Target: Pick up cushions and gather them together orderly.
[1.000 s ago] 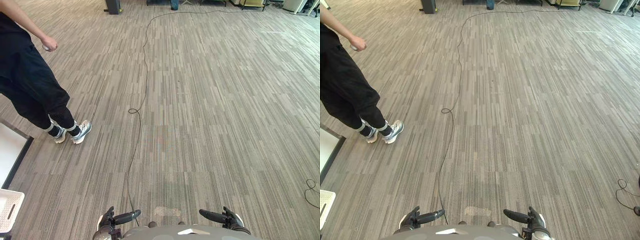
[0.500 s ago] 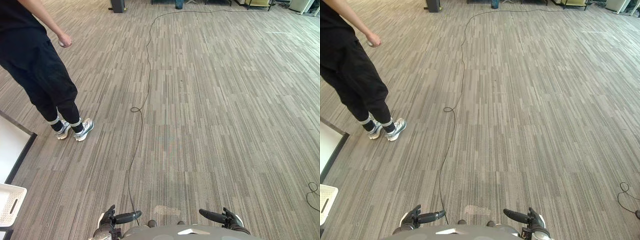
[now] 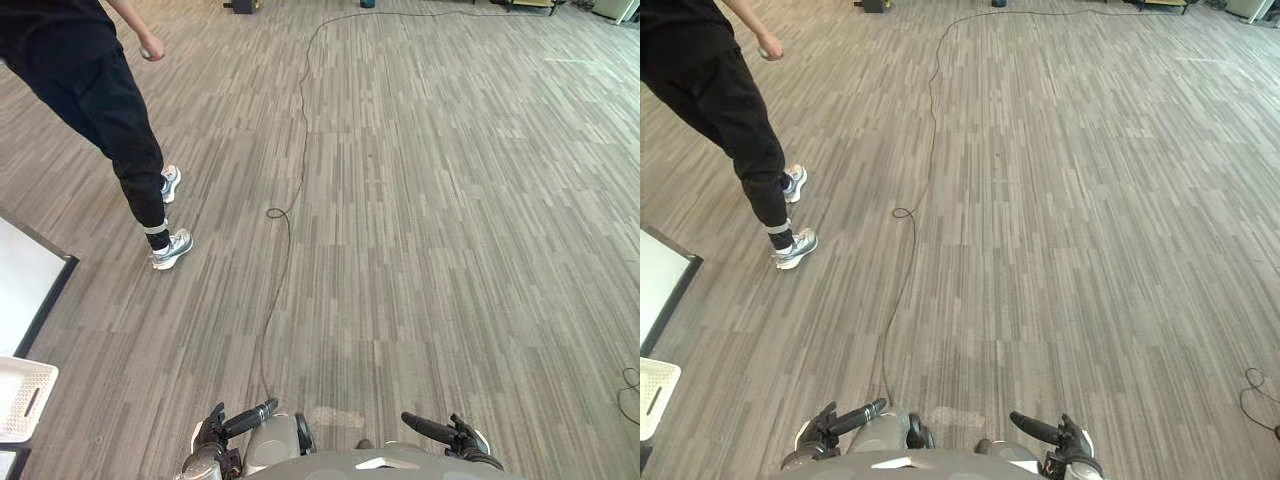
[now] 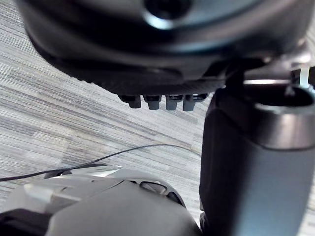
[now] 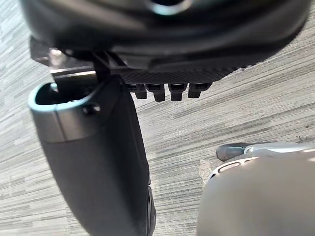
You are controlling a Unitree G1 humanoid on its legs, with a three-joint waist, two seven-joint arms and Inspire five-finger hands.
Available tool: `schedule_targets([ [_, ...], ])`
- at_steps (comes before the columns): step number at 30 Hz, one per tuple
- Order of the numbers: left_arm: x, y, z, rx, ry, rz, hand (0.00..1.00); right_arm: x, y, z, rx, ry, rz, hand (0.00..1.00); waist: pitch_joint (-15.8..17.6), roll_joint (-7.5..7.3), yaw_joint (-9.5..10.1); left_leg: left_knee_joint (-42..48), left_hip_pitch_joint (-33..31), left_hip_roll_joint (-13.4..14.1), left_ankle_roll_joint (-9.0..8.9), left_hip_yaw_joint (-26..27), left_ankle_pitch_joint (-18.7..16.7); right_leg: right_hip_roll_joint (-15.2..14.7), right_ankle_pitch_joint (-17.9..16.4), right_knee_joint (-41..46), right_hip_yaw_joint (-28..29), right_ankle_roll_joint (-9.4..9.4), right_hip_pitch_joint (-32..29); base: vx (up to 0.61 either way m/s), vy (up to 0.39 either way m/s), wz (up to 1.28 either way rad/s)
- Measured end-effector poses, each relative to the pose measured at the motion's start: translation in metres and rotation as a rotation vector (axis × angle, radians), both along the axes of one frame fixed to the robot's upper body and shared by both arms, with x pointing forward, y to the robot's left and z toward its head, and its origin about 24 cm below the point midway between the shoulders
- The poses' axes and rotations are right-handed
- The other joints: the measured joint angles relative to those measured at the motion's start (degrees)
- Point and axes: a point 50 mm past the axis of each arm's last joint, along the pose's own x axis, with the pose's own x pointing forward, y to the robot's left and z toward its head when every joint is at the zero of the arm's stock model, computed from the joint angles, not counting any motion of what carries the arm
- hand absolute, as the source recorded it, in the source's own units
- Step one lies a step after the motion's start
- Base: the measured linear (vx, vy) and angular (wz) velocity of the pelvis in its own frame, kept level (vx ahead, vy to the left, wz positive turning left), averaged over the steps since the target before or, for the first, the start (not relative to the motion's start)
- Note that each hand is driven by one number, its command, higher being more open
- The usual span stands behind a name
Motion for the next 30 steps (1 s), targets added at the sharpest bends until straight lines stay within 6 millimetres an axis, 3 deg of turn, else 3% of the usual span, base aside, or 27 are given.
schedule_targets([
  [1,0.001,-0.003,-0.001,-0.008,-0.001,-0.001,1.00,0.000,-0.003,0.001,-0.008,0.000,0.000,1.00,0.1,0.61,0.10,-4.4,1.0,-0.9,0.48,1.0,8.3,-1.8,-1.0,-0.2,0.4,1.91,0.4,0.41,0.397,-0.10],
  [2,0.000,-0.003,-0.001,-0.006,0.000,-0.001,1.00,0.001,-0.003,0.001,-0.009,0.000,0.001,1.00,0.1,0.54,0.25,-5.0,1.3,-1.8,2.70,1.5,8.5,-2.4,-1.3,-0.3,0.6,2.18,0.5,0.45,0.370,-0.09],
  [5,0.015,-0.001,0.003,0.011,-0.033,0.001,1.00,0.017,0.007,0.002,0.014,-0.041,0.010,1.00,0.5,0.05,1.42,0.0,-0.1,-3.3,7.13,3.2,3.6,-2.9,0.1,0.8,1.3,1.99,0.6,0.43,0.217,-0.08],
  [6,0.015,-0.001,0.003,0.010,-0.032,0.004,1.00,0.019,0.011,0.002,0.024,-0.046,0.010,1.00,0.5,-0.02,1.59,1.8,0.0,-3.2,7.31,3.4,2.1,-3.2,0.2,1.8,1.9,2.08,0.9,0.48,0.252,-0.18],
  [9,0.015,-0.003,0.003,0.004,-0.031,-0.003,1.00,0.025,0.017,0.004,0.044,-0.081,0.018,1.00,-0.2,-0.04,1.81,0.9,5.0,-3.8,7.50,3.9,-3.0,-4.8,-0.8,26.1,5.8,4.77,-7.4,0.34,0.243,-0.13],
  [10,0.015,0.001,0.003,0.015,-0.027,-0.009,1.00,0.026,0.021,0.004,0.054,-0.088,0.016,1.00,-0.3,-1.19,1.82,-0.4,8.0,-5.1,7.51,4.3,-4.0,-6.1,1.7,39.1,7.7,8.24,-12.9,0.45,0.247,-0.04],
  [11,0.014,0.004,0.004,0.026,-0.021,-0.018,1.00,0.028,0.023,0.005,0.058,-0.097,0.017,1.00,-0.3,-1.74,1.63,-1.6,11.2,-6.1,7.50,4.3,-4.9,-7.0,3.1,49.5,7.5,8.21,-16.6,0.40,0.156,-0.02],
  [12,0.014,0.004,0.004,0.030,-0.018,-0.028,1.00,0.029,0.023,0.005,0.059,-0.101,0.018,1.00,-0.2,-2.05,1.50,-2.6,13.3,-6.7,7.58,4.1,-5.3,-7.7,2.8,54.0,6.2,6.72,-18.1,0.44,0.091,0.07],
  [13,0.014,0.003,0.003,0.031,-0.012,-0.052,1.00,0.032,0.023,0.006,0.056,-0.114,0.020,1.00,-0.1,-2.00,0.90,-5.3,18.0,-7.1,7.51,3.7,-5.8,-8.1,0.0,59.1,2.4,2.06,-20.8,0.37,0.049,0.08],
  [14,0.015,0.001,0.003,0.029,-0.012,-0.059,1.00,0.034,0.022,0.007,0.054,-0.122,0.022,1.00,-0.1,-1.80,0.78,-6.5,19.6,-7.1,7.46,3.5,-5.8,-7.8,-0.9,59.7,0.8,1.07,-21.7,0.46,0.042,0.16],
  [15,0.018,-0.003,0.003,0.022,-0.016,-0.085,1.00,0.041,0.021,0.010,0.049,-0.145,0.028,1.00,0.5,-0.99,0.31,-9.1,23.5,-6.6,7.30,3.2,-5.7,-6.6,-3.6,57.7,-3.2,-1.35,-24.1,0.46,0.007,0.15],
  [17,0.024,-0.016,0.002,-0.009,-0.030,-0.096,1.00,0.053,0.018,0.014,0.039,-0.178,0.041,1.00,1.4,0.76,-1.16,-11.3,27.6,-4.7,7.23,2.4,-5.6,-2.9,-5.1,46.3,-8.3,-3.63,-27.9,0.55,-0.045,0.29],
  [19,0.032,-0.026,0.003,-0.036,-0.052,-0.108,1.00,0.057,0.015,0.017,0.029,-0.203,0.044,1.00,2.0,1.54,-1.48,-12.8,29.9,-3.3,7.22,1.5,-5.6,0.8,-3.1,32.3,-8.1,-2.78,-30.8,0.52,-0.121,0.45],
  [20,0.031,-0.029,0.002,-0.045,-0.050,-0.118,1.00,0.058,0.016,0.017,0.033,-0.201,0.050,1.00,2.0,0.78,-1.72,-14.8,32.0,-3.7,6.25,0.3,-5.4,2.8,4.0,17.9,-7.0,-2.04,-30.4,0.49,-0.177,0.51],
  [21,0.029,-0.028,0.002,-0.044,-0.047,-0.133,1.00,0.054,0.018,0.015,0.040,-0.188,0.047,1.00,1.7,-0.17,-1.80,-15.4,33.3,-4.4,4.60,-0.3,-5.6,2.9,8.6,13.4,-6.1,-2.43,-30.1,0.64,-0.259,0.55],
  [22,0.030,-0.031,0.001,-0.053,-0.043,-0.131,1.00,0.056,0.016,0.016,0.040,-0.192,0.040,1.00,2.0,0.39,-2.23,-15.6,36.0,-3.5,2.08,-1.7,-6.9,3.7,15.2,16.3,-5.0,-7.55,-29.9,0.46,-0.195,0.20],
  [24,0.031,-0.039,0.000,-0.071,-0.040,-0.126,1.00,0.064,0.012,0.019,0.023,-0.208,0.059,1.00,1.9,2.99,-2.03,-12.8,35.5,-0.8,0.98,-2.7,-6.6,5.5,11.5,18.8,-5.8,-7.93,-30.2,0.51,-0.216,0.04],
  [25,0.031,-0.046,0.000,-0.092,-0.046,-0.114,1.00,0.065,0.011,0.020,0.022,-0.209,0.054,1.00,1.9,4.70,-2.08,-5.7,32.9,1.7,-0.12,-4.2,-5.9,6.9,9.1,18.9,-6.7,-8.55,-28.8,0.54,-0.231,0.12],
  [26,0.030,-0.049,-0.001,-0.105,-0.046,-0.093,1.00,0.064,0.010,0.019,0.024,-0.203,0.050,1.00,1.9,5.09,-2.07,0.4,30.7,3.0,-1.38,-5.2,-4.8,7.5,8.0,18.5,-6.9,-8.58,-27.6,0.61,-0.237,0.11],
  [27,0.029,-0.046,-0.001,-0.108,-0.049,-0.067,1.00,0.060,0.010,0.018,0.025,-0.187,0.044,1.00,2.1,5.35,-2.05,14.2,25.4,5.4,-1.40,-7.7,0.8,8.8,6.3,16.7,-7.0,-8.89,-23.9,0.59,-0.226,0.06],
  [28,0.029,-0.043,0.000,-0.107,-0.058,-0.036,1.00,0.055,0.009,0.016,0.023,-0.177,0.037,1.00,2.6,5.21,-1.88,25.6,21.3,7.7,-1.96,-8.7,2.5,10.0,5.1,14.9,-6.8,-9.14,-20.1,0.57,-0.213,0.02],
  [29,0.031,-0.039,0.002,-0.099,-0.078,-0.013,1.00,0.051,0.010,0.016,0.026,-0.175,0.025,1.00,3.1,4.90,-1.76,34.5,17.5,9.8,-2.49,-8.3,1.8,10.8,4.0,13.3,-6.7,-9.27,-16.1,0.35,-0.126,-0.01],
  [30,0.033,-0.037,0.004,-0.092,-0.094,-0.003,1.00,0.049,0.011,0.015,0.029,-0.173,0.019,1.00,3.4,4.44,-1.66,37.7,15.6,10.5,-3.02,-7.6,1.4,11.0,3.3,12.4,-6.6,-9.21,-13.9,0.35,-0.115,-0.01],
])
